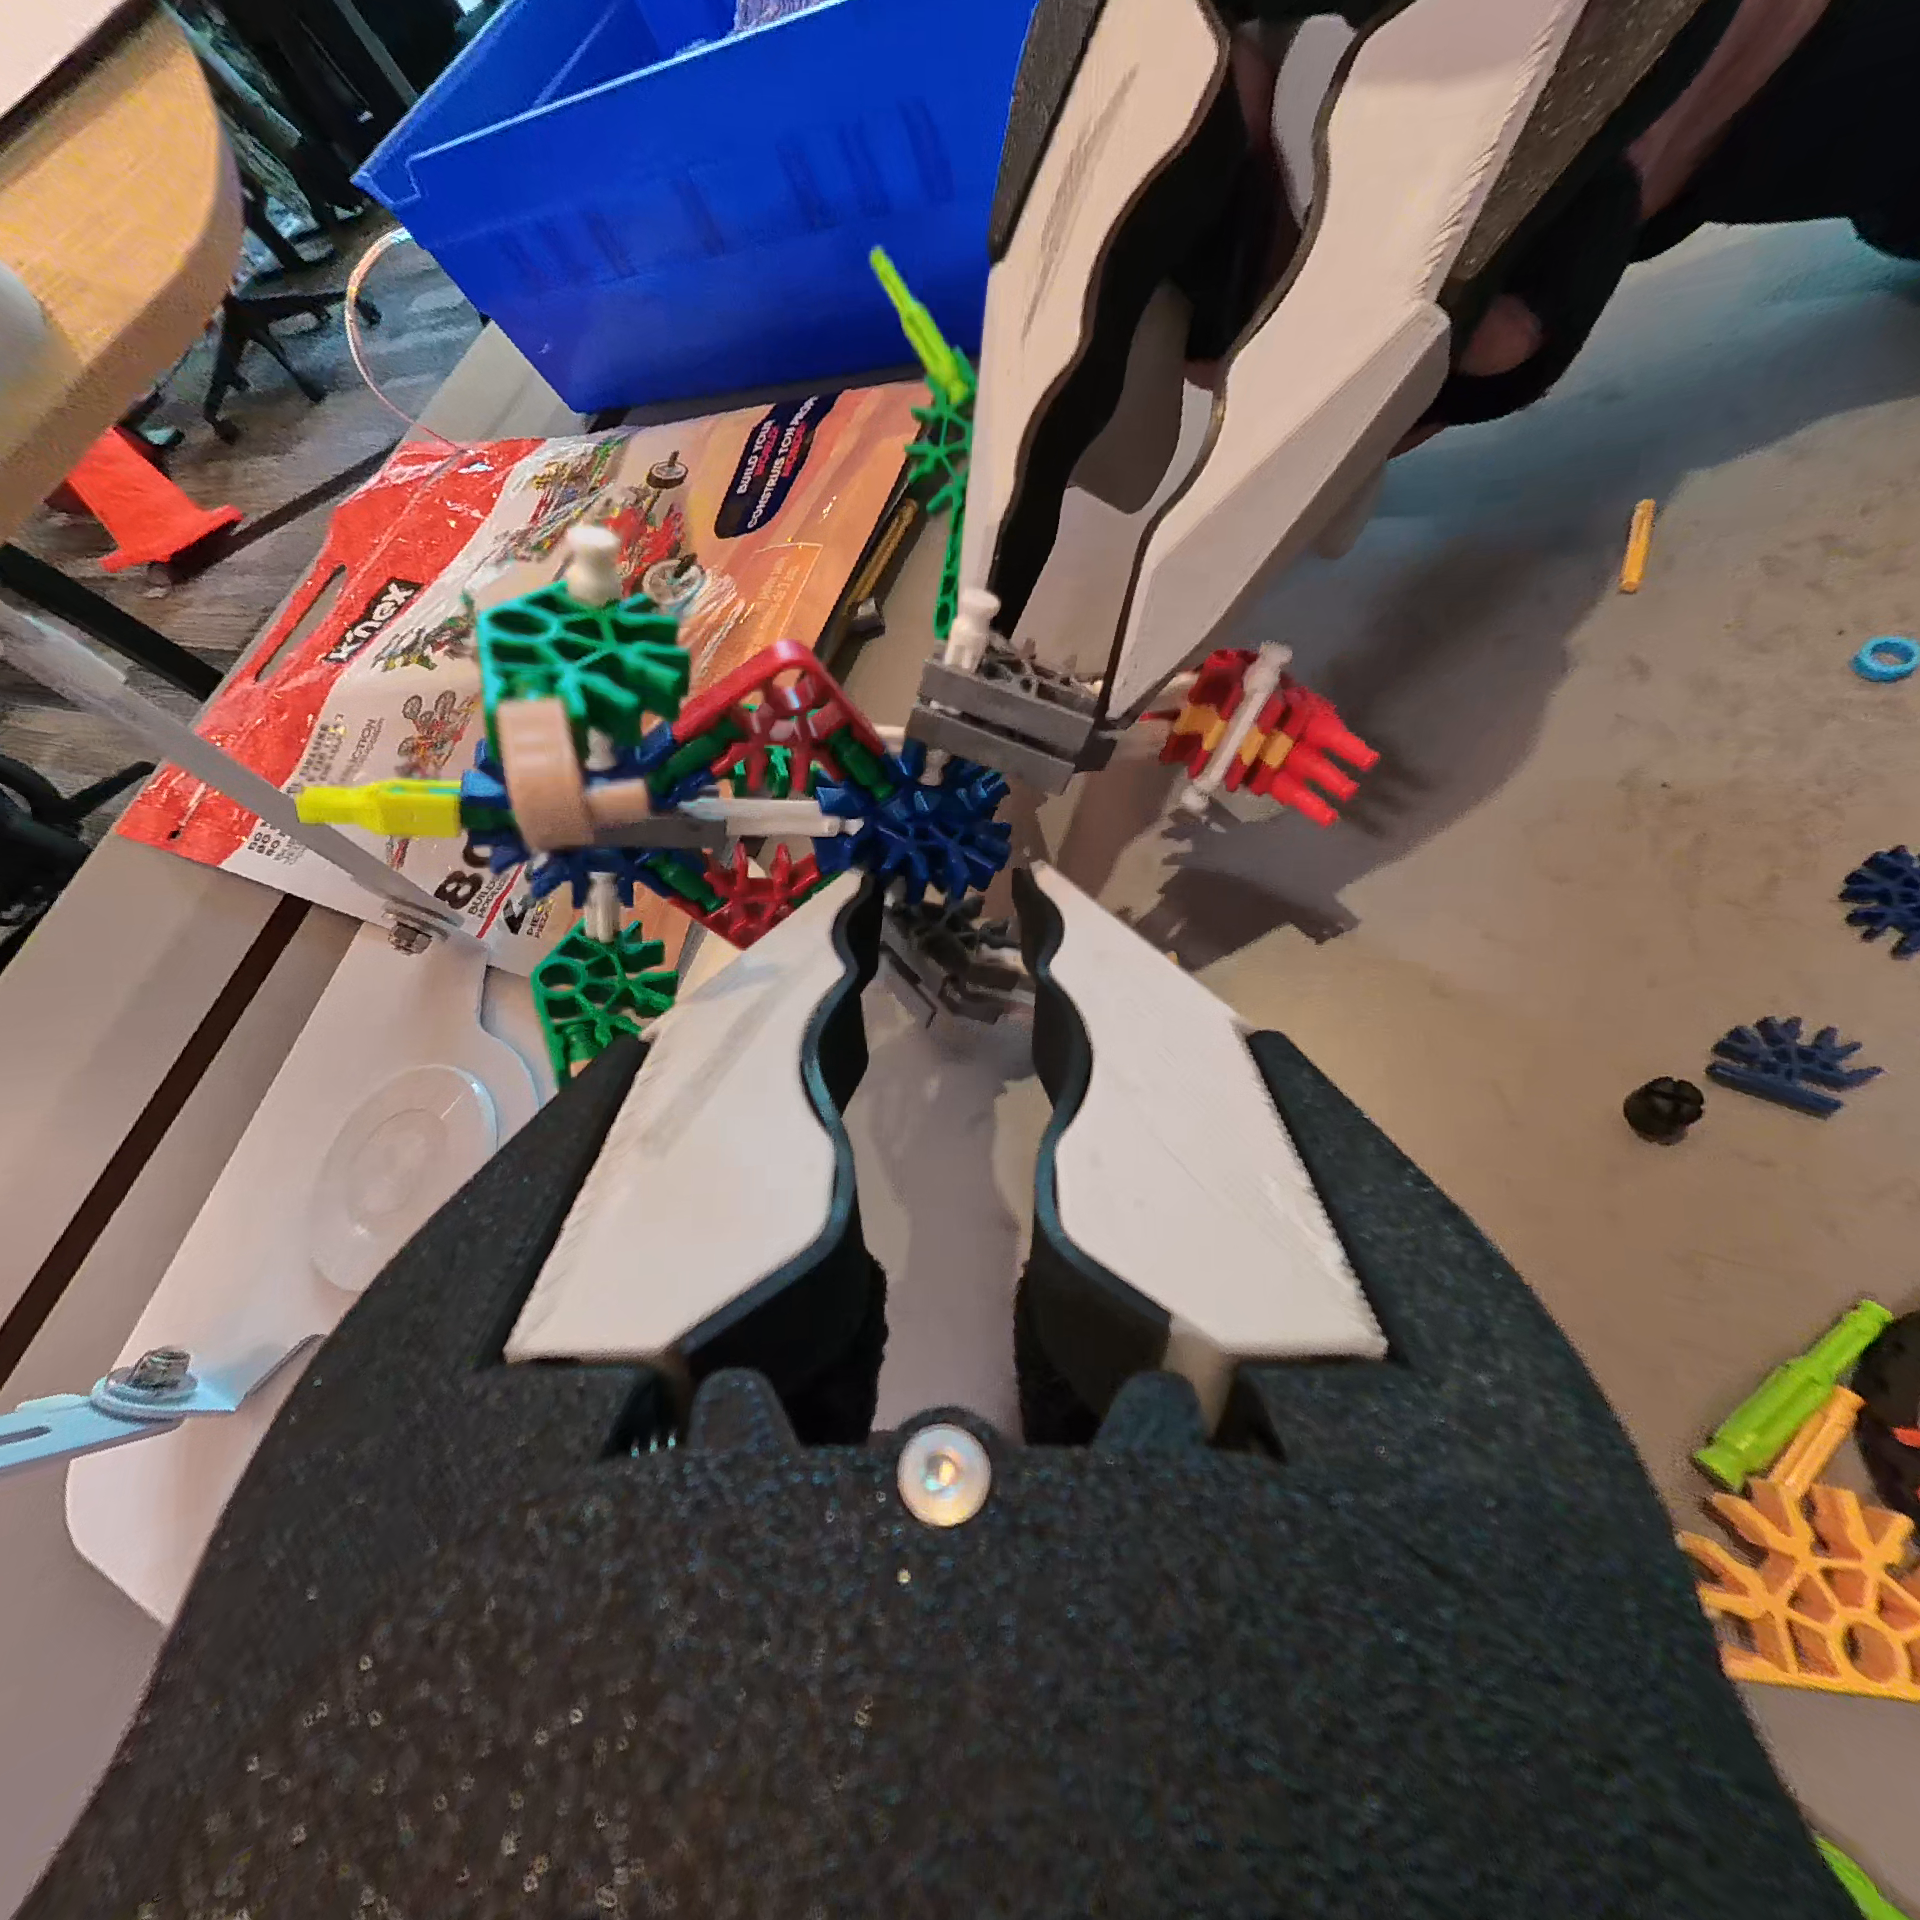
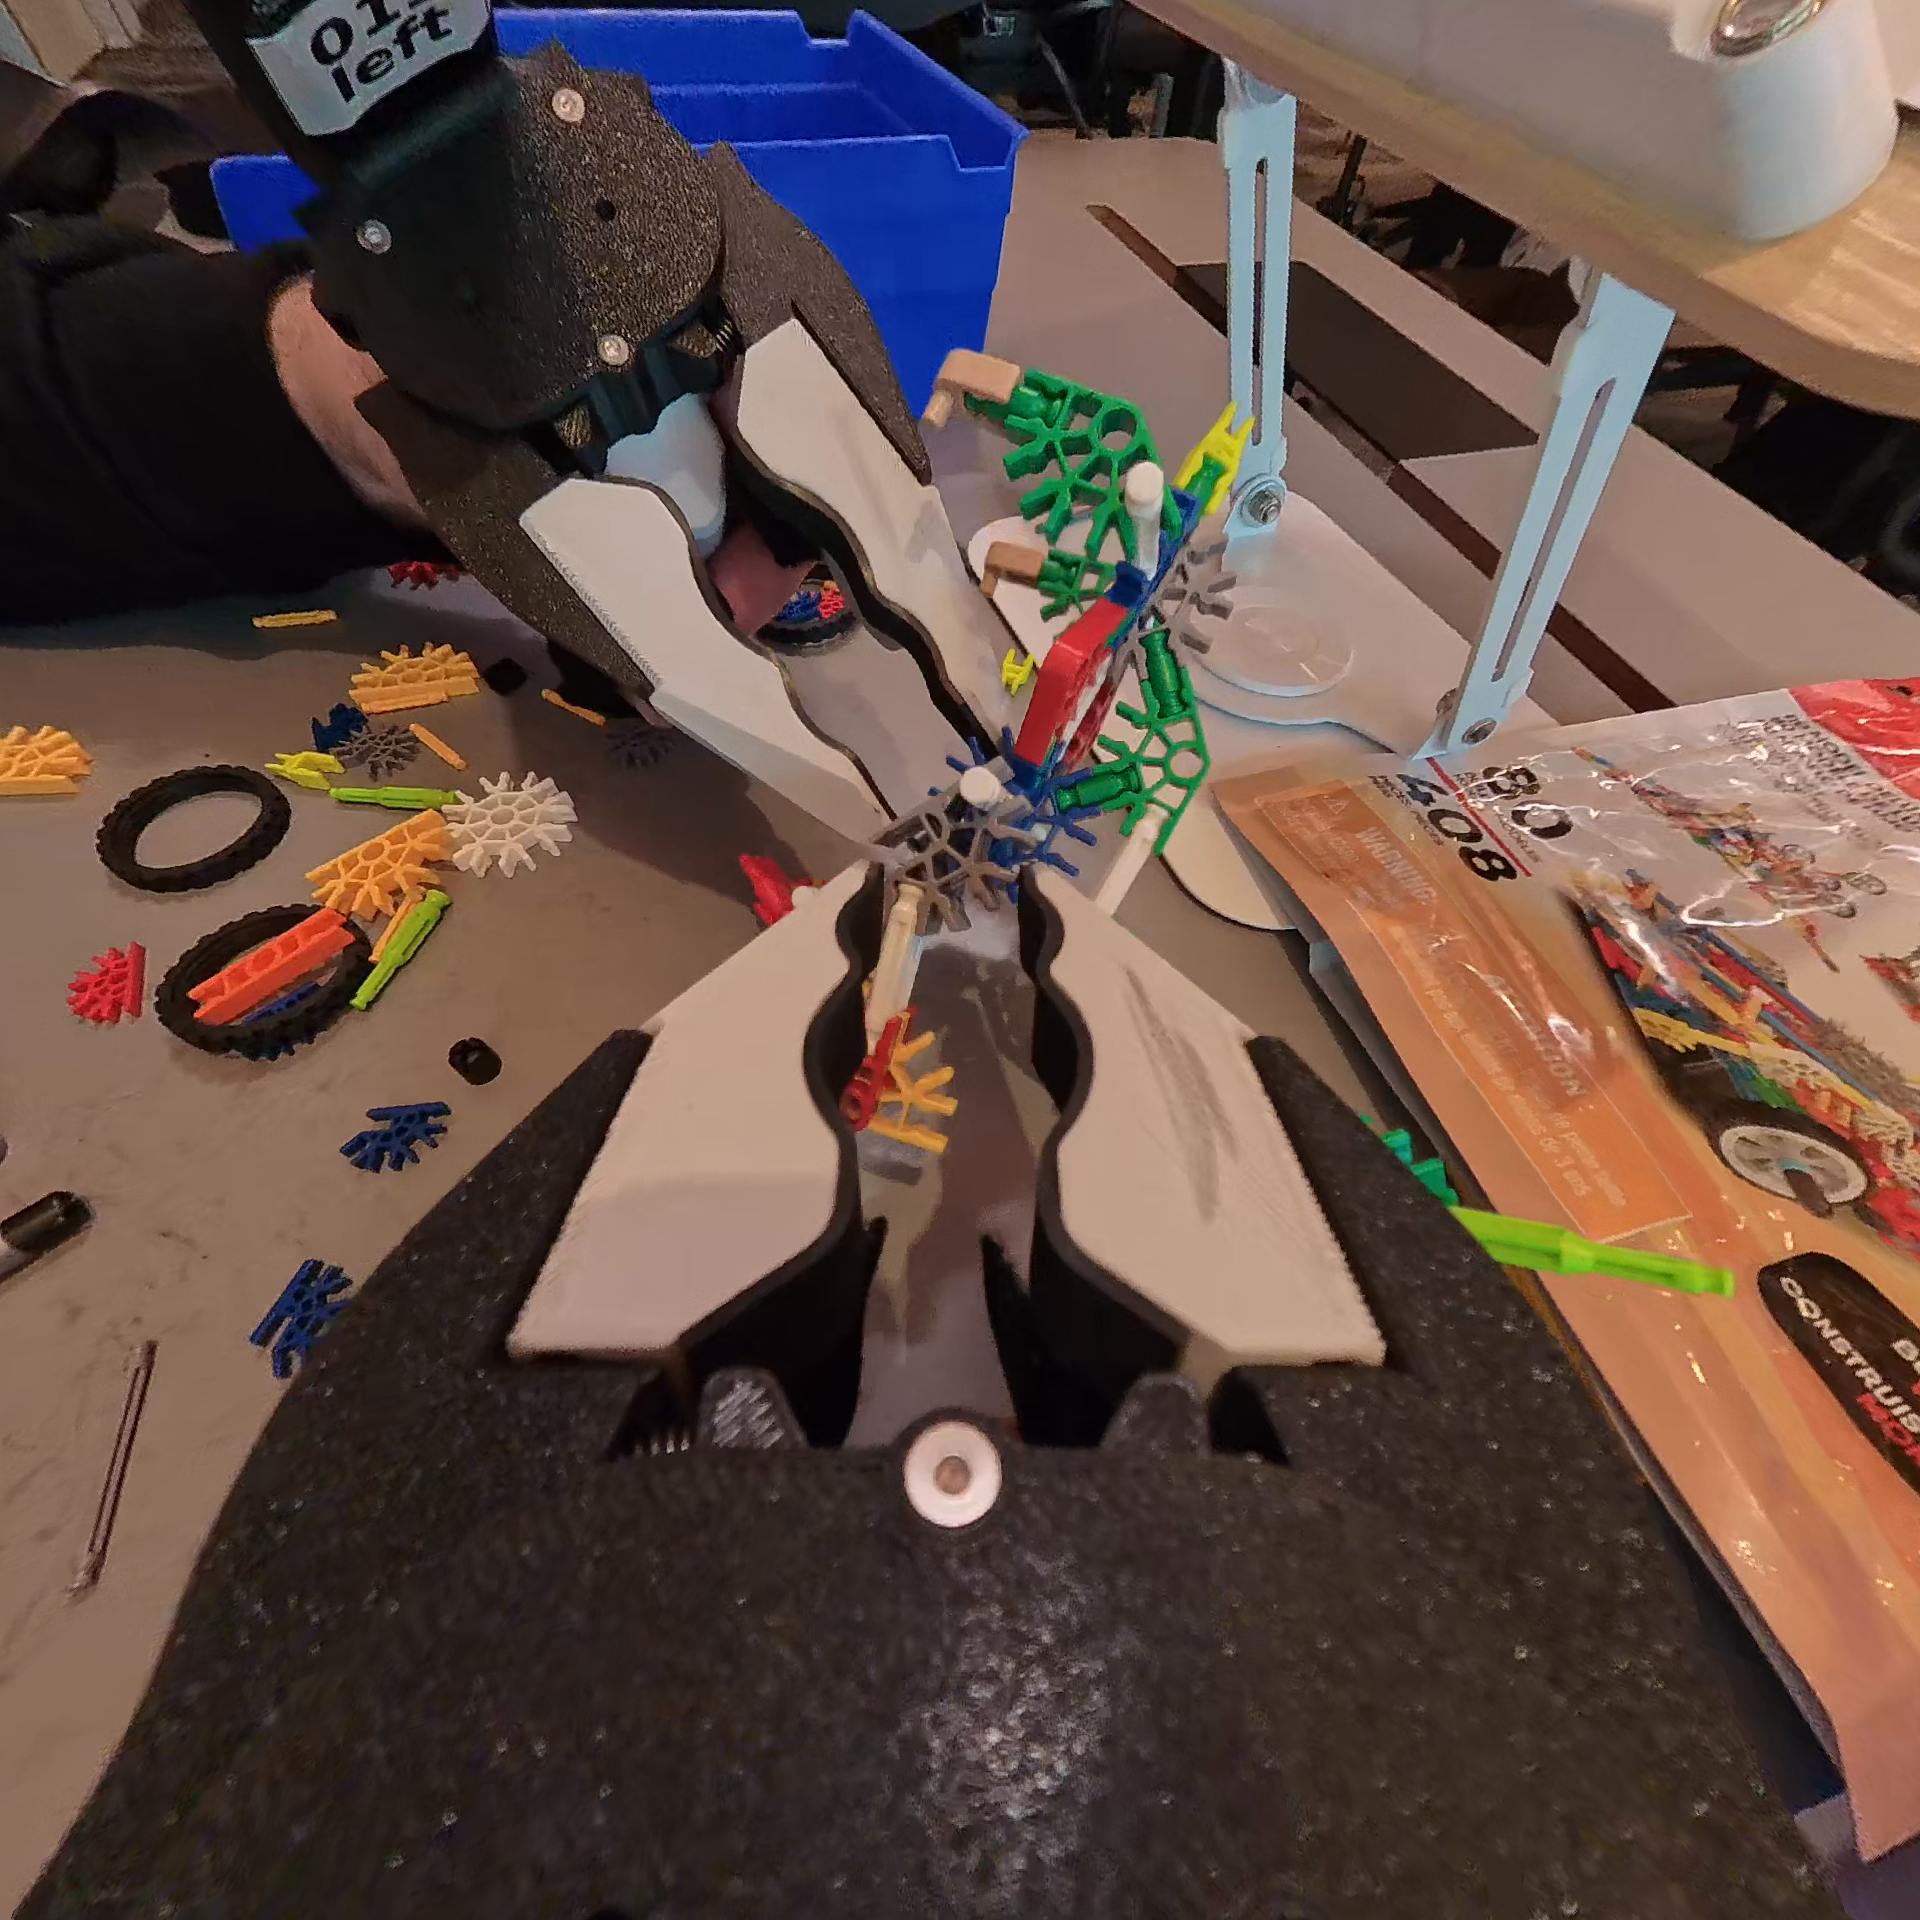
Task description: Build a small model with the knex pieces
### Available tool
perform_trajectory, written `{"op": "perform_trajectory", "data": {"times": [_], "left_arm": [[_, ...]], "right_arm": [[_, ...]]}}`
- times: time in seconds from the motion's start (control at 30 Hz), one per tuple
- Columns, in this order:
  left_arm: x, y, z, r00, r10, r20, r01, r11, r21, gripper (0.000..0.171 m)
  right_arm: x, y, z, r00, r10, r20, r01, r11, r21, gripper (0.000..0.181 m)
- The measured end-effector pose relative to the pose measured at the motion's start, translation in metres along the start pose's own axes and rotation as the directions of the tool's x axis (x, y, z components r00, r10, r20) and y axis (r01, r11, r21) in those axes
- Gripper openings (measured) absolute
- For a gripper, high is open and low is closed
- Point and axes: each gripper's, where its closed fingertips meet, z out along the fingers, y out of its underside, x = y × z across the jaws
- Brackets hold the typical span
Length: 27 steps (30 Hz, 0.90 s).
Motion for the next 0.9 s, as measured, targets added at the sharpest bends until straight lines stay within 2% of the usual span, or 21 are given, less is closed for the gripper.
{"op": "perform_trajectory", "data": {"times": [0.3,0.53,0.73,0.9], "left_arm": [[-0.006,-0.007,0.0,0.995,0.063,0.082,-0.064,0.998,0.012,0.022],[0.0,-0.008,0.002,0.979,0.174,0.109,-0.173,0.985,-0.019,0.024],[0.007,-0.007,-0.001,0.979,0.196,0.056,-0.196,0.981,-0.003,0.026],[0.009,-0.005,-0.014,0.989,0.142,-0.04,-0.142,0.99,0.016,0.027]], "right_arm": [[0.003,0.01,0.004,0.998,-0.052,-0.032,0.05,0.998,-0.041,0.025],[0.005,0.024,0.005,0.997,-0.07,-0.03,0.066,0.992,-0.111,0.025],[0.001,0.025,0.002,0.998,-0.068,-0.001,0.067,0.991,-0.119,0.025],[-0.002,0.026,0.003,0.998,-0.056,0.022,0.058,0.991,-0.121,0.025]]}}
